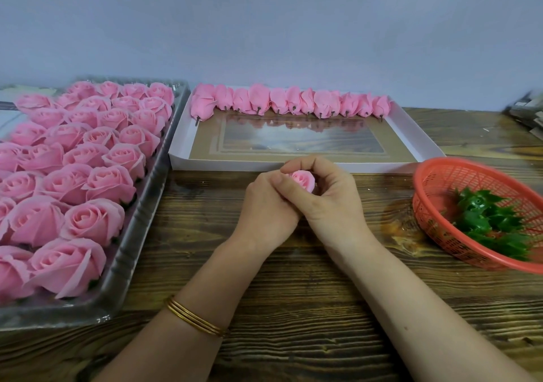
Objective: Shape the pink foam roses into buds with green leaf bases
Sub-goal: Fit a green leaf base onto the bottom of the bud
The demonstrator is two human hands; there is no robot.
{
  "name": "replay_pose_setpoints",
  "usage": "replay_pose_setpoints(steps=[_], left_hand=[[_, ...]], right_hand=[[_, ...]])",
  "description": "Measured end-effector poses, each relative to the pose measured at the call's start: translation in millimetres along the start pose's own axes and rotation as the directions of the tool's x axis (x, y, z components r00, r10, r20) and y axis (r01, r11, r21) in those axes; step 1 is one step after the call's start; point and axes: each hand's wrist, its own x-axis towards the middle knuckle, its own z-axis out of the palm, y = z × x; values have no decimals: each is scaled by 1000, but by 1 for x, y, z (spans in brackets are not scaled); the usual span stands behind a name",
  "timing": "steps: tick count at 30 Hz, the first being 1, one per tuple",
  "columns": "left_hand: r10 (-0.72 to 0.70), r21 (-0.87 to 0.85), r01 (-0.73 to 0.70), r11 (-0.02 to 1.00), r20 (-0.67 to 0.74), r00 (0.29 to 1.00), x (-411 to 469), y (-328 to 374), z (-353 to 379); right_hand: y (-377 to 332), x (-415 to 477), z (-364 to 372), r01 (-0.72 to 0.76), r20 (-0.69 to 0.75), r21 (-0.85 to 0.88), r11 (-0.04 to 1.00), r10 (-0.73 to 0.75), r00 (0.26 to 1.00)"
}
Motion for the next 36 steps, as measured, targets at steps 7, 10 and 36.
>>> replay_pose_setpoints(steps=[7,10,36], left_hand=[[-35,-116,38,993,22,999,1,1,2],[-45,-155,48,987,20,999,1,2,2],[88,-304,-20,952,212,973,-6,9,2]], right_hand=[[1,0,-2,-105,55,107,989,99,994],[1,0,-2,-119,96,87,989,111,989],[-17,13,-27,-156,140,223,962,127,982]])
